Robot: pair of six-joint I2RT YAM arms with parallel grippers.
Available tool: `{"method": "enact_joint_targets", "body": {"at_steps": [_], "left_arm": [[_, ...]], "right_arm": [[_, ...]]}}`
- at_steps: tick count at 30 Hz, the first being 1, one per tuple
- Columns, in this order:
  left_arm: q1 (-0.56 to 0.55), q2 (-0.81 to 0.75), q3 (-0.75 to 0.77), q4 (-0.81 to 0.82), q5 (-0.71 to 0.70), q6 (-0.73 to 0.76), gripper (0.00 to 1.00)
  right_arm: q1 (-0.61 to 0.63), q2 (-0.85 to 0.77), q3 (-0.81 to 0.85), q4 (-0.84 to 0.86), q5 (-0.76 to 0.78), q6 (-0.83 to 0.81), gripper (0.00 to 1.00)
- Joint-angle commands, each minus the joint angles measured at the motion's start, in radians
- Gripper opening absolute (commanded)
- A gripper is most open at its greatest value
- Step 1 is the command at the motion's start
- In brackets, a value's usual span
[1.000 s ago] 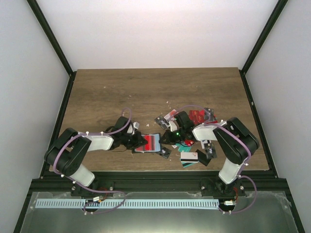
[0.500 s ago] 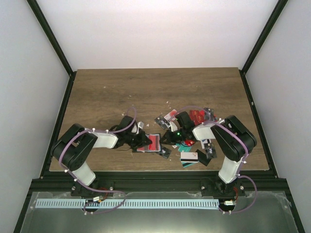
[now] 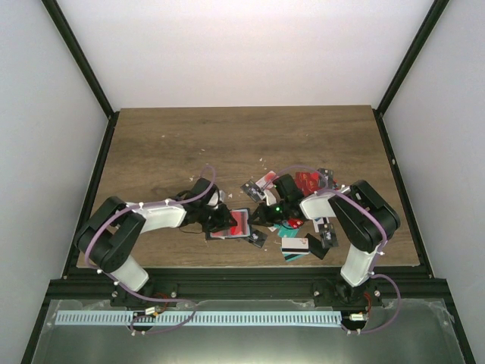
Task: Put the credit cards into the card holder
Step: Insert the credit card into the card holder.
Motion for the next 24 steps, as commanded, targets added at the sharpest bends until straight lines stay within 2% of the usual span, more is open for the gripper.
{"method": "enact_joint_targets", "body": {"at_steps": [1,11,13,16,19,24], "left_arm": [[-0.012,-0.021,0.029,-0.252,-0.039,0.029,0.3],[-0.013,-0.1,0.165,-0.442,-0.096,0.051,0.42],[-0.013,-0.105,0.179,-0.439,-0.098,0.062,0.37],[-0.013,-0.088,0.181,-0.419,-0.103,0.077,0.18],[-0.014,-0.051,0.174,-0.382,-0.094,0.075,0.06],[-0.03,0.013,0.181,-0.356,-0.107,0.078,0.04]], "right_arm": [[0.009,0.005,0.029,-0.018,0.055,-0.016,0.03],[0.009,-0.025,0.059,-0.054,0.049,-0.036,0.03],[0.009,-0.04,0.063,-0.068,0.051,-0.045,0.03],[0.009,-0.065,0.066,-0.081,0.047,-0.051,0.04],[0.009,-0.087,0.071,-0.087,0.035,-0.045,0.05],[0.009,-0.105,0.083,-0.095,0.028,-0.03,0.08]]}}
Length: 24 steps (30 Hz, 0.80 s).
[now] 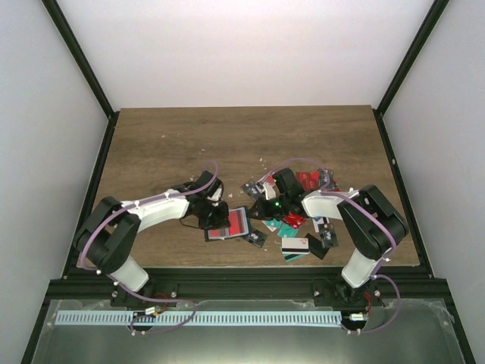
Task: Put the credit cards into the card holder
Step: Insert the credit card into the card holder.
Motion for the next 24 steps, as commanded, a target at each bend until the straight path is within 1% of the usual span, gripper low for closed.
{"method": "enact_joint_targets", "body": {"at_steps": [1,11,24], "left_arm": [[-0.019,0.052,0.013,0.017,-0.022,0.013,0.04],[-0.043,0.084,0.007,-0.007,-0.099,0.015,0.04],[-0.048,0.08,-0.017,0.01,-0.096,0.012,0.04]], "right_arm": [[0.003,-0.031,0.043,-0.021,-0.011,0.001,0.08],[0.003,-0.001,0.028,0.019,-0.062,0.038,0.14],[0.024,0.058,0.027,0.041,-0.095,0.053,0.2]]}}
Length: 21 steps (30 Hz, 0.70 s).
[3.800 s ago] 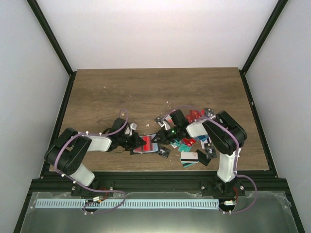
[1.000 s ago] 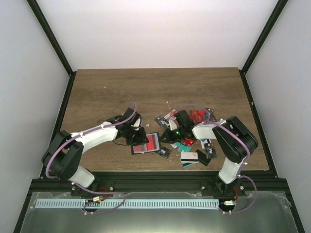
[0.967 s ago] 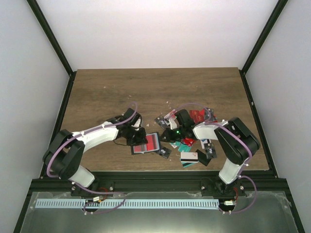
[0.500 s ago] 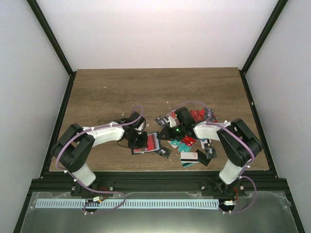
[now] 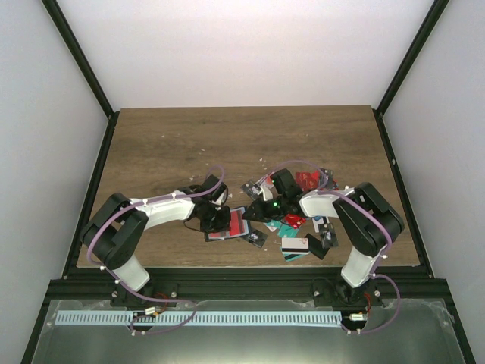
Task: Put the credit cards into the card holder
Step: Insert the credit card into the card holder.
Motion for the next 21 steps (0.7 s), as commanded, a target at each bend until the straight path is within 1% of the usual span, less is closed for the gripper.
{"method": "enact_joint_targets", "body": {"at_steps": [1,15,21], "left_arm": [[-0.006,0.01,-0.016,-0.001,-0.029,0.008,0.04],[-0.006,0.007,-0.021,0.004,-0.027,0.005,0.04],[-0.006,-0.001,-0.021,0.003,-0.031,0.004,0.04]], "right_arm": [[0.012,0.028,0.014,0.008,-0.02,0.0,0.2],[0.032,0.046,0.027,0.002,-0.032,-0.011,0.21],[0.057,0.033,0.061,-0.038,-0.021,-0.034,0.2]]}}
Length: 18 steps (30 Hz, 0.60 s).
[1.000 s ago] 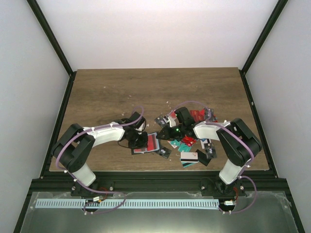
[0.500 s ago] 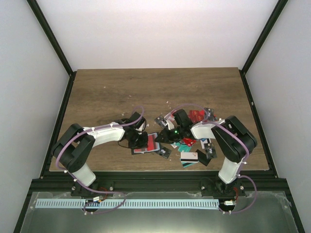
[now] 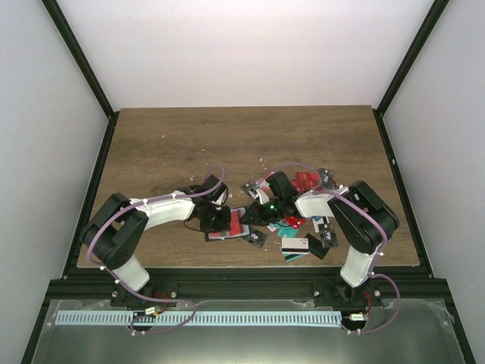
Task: Put the credit cards into the card holder
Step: Insert the credit card into the card holder.
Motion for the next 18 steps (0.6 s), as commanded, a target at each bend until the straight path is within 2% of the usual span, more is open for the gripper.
{"method": "enact_joint_targets", "body": {"at_steps": [1,8,13,18], "left_arm": [[-0.004,-0.004,-0.018,-0.002,-0.031,0.004,0.04],[-0.004,-0.012,-0.023,-0.007,-0.037,0.003,0.04],[-0.005,-0.032,-0.011,-0.027,-0.052,0.0,0.04],[-0.004,-0.126,0.033,-0.139,-0.125,-0.012,0.04]], "right_arm": [[0.032,-0.006,0.058,-0.035,0.0,-0.033,0.2],[0.059,-0.026,0.117,-0.148,0.095,-0.081,0.2],[0.076,-0.029,0.13,-0.143,0.073,-0.075,0.21],[0.103,0.0,0.169,-0.151,0.061,-0.075,0.21]]}}
